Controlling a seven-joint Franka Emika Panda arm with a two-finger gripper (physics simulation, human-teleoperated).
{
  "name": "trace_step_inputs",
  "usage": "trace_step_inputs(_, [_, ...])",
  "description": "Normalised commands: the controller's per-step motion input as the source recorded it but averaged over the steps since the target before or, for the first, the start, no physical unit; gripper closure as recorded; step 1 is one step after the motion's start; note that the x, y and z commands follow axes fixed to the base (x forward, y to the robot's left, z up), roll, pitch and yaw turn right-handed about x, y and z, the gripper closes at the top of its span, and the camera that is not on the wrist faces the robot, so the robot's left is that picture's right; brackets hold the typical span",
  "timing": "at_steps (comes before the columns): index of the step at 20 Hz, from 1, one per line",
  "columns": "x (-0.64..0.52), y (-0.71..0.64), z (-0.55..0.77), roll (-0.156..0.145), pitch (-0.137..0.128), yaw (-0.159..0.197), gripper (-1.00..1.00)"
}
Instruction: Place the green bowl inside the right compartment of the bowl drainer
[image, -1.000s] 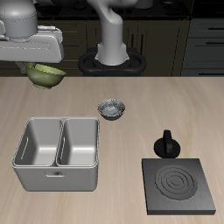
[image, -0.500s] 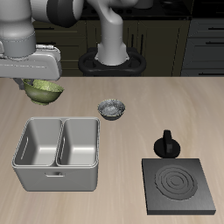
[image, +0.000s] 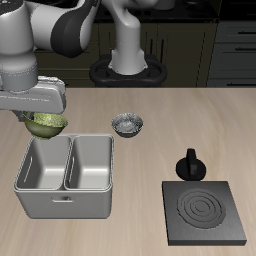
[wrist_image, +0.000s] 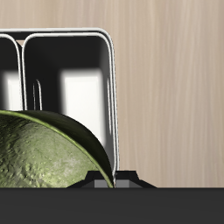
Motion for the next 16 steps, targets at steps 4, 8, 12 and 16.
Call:
trace_step_inputs(4, [0.04, -0.04, -0.28, -0.017, 0.032, -0.001, 1.0])
trace_step_inputs(8, [0.03, -0.01, -0.23, -0.001, 0.03, 0.001, 1.0])
trace_step_inputs(12, [0.02, 0.03, -0.21, -0.018, 0.038, 0.031, 1.0])
trace_step_inputs(16, [-0.04, -0.04, -0.2, -0.051, 0.035, 0.047, -1.0])
